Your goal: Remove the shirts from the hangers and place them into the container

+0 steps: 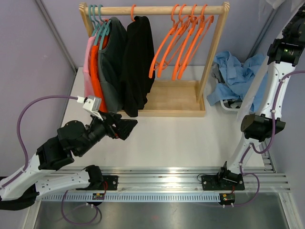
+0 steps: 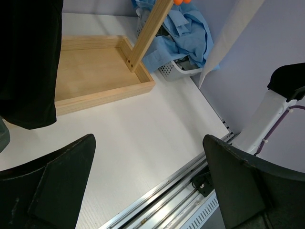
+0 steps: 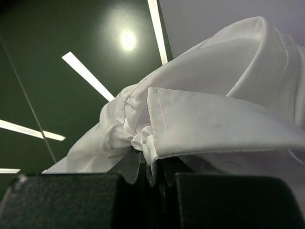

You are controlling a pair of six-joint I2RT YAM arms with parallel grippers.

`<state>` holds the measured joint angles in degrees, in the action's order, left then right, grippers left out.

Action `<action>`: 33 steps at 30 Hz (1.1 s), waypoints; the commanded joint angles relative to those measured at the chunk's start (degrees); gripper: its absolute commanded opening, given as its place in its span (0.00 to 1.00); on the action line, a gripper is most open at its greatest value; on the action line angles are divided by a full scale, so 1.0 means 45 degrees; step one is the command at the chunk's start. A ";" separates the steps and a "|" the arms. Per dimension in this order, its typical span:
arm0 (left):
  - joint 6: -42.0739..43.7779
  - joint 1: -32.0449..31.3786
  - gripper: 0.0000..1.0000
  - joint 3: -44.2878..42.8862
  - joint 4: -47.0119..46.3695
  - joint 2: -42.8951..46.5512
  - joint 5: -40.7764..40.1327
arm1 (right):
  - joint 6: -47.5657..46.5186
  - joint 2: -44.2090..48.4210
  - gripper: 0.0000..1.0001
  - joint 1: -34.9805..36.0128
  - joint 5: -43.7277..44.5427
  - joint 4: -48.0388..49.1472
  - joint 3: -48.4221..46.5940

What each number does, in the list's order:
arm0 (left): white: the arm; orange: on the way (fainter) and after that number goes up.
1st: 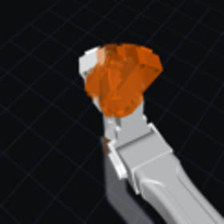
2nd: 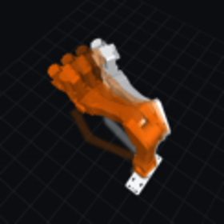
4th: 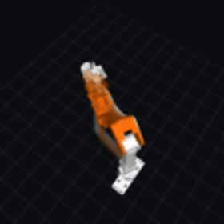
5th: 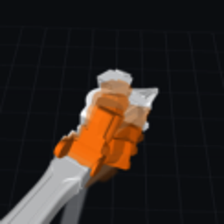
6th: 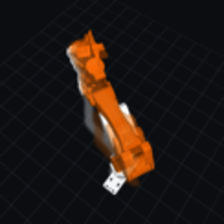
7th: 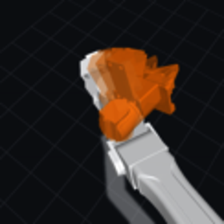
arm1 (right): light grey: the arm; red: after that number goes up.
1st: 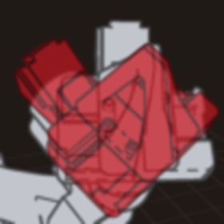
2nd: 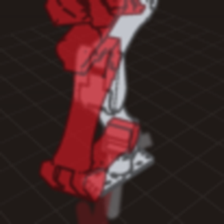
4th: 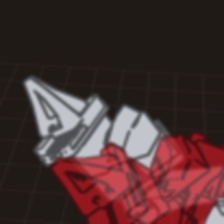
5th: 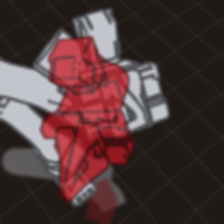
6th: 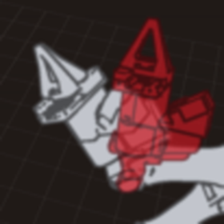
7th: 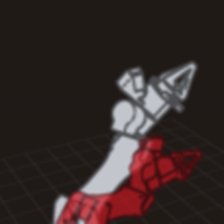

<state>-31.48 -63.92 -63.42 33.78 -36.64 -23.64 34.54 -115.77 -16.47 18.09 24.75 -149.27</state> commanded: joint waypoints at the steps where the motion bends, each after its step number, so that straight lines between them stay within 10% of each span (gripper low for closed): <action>1: 0.0083 -0.0034 0.99 -0.0614 -0.0378 -0.0275 -0.0216 | 0.1152 0.0354 0.00 -0.0520 -0.0349 0.2094 0.1059; 11: 0.0044 -0.0034 0.99 -0.0711 -0.0438 -0.0646 -0.0118 | 0.1886 -0.2688 0.00 -0.1065 -0.0947 0.1453 -0.2158; 33: 0.0259 -0.0034 0.99 -0.0517 -0.0807 -0.0881 -0.0157 | 0.8242 -0.3082 0.00 -0.2298 -0.2591 0.4106 0.0705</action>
<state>-30.48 -63.92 -66.00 33.30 -41.50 -24.05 67.18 -128.03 -26.48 11.07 39.81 -149.73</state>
